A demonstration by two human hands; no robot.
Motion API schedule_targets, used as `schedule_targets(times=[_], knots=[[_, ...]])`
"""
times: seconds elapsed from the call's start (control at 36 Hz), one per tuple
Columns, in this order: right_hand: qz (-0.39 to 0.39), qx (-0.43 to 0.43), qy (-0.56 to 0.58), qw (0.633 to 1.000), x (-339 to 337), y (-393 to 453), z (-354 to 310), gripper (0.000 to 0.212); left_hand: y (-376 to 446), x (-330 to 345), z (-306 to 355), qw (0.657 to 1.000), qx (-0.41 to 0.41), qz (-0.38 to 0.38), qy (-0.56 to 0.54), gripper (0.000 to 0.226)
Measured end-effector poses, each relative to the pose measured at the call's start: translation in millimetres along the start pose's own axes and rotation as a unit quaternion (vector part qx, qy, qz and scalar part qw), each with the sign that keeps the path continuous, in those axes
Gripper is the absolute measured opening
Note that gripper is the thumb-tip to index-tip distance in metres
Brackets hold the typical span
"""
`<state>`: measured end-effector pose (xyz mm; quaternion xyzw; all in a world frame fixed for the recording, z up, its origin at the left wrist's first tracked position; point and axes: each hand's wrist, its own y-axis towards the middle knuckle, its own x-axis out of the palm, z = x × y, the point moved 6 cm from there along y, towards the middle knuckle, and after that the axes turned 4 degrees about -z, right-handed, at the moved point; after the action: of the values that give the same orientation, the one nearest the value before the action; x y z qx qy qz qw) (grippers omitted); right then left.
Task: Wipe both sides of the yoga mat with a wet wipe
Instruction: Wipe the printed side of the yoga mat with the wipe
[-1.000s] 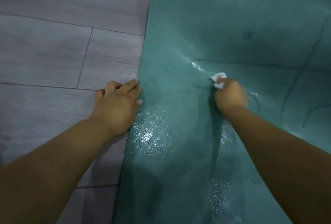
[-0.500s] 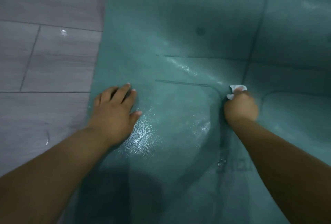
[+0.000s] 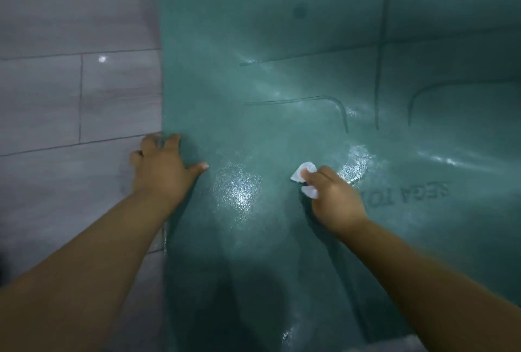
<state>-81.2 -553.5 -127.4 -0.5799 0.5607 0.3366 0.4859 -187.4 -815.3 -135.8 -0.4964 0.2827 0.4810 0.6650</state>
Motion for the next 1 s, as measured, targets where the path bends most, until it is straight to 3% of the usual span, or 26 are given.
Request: schedule_targets(times=[0.08,0.17,0.36,0.47,0.58,0.67,0.75,0.78,0.89,0.94,1.0], knots=[[-0.009,0.105,0.012,0.994,-5,-30,21,0.025,-12,-5,2,0.998,-0.028,-0.023,-0.043,0.066],[-0.029,0.168,0.022,0.985,-6,-56,27,0.026,-17,-4,-7,0.996,-0.045,-0.058,-0.06,0.066],[-0.125,0.203,0.057,0.969,9,-102,5,0.034,-40,0,-24,0.986,-0.11,-0.077,-0.096,0.065],[-0.154,0.202,0.042,0.966,15,-126,-6,0.031,-60,6,-18,0.985,-0.072,-0.076,-0.139,0.042],[-0.155,0.188,0.031,0.969,19,-141,-20,0.029,-77,-1,-12,0.987,-0.013,-0.055,-0.149,0.04],[-0.15,0.176,0.042,0.972,19,-145,-35,0.027,-89,-15,-9,0.987,0.037,-0.037,-0.149,0.054],[-0.142,0.154,0.061,0.976,14,-149,-52,0.031,-103,-30,-3,0.977,0.108,-0.039,-0.18,0.091],[-0.135,0.14,0.074,0.978,12,-150,-59,0.034,-107,-33,-1,0.977,0.127,-0.046,-0.168,0.095],[-0.126,0.118,0.105,0.979,8,-158,-86,0.032,-125,-33,7,0.982,0.168,-0.083,-0.024,0.053],[-0.131,0.112,0.118,0.978,7,-163,-100,0.026,-134,-28,5,0.976,0.176,-0.128,0.01,0.044],[-0.157,0.107,0.123,0.974,9,-170,-116,0.039,-143,-23,3,0.968,0.182,-0.175,0.011,0.041]])
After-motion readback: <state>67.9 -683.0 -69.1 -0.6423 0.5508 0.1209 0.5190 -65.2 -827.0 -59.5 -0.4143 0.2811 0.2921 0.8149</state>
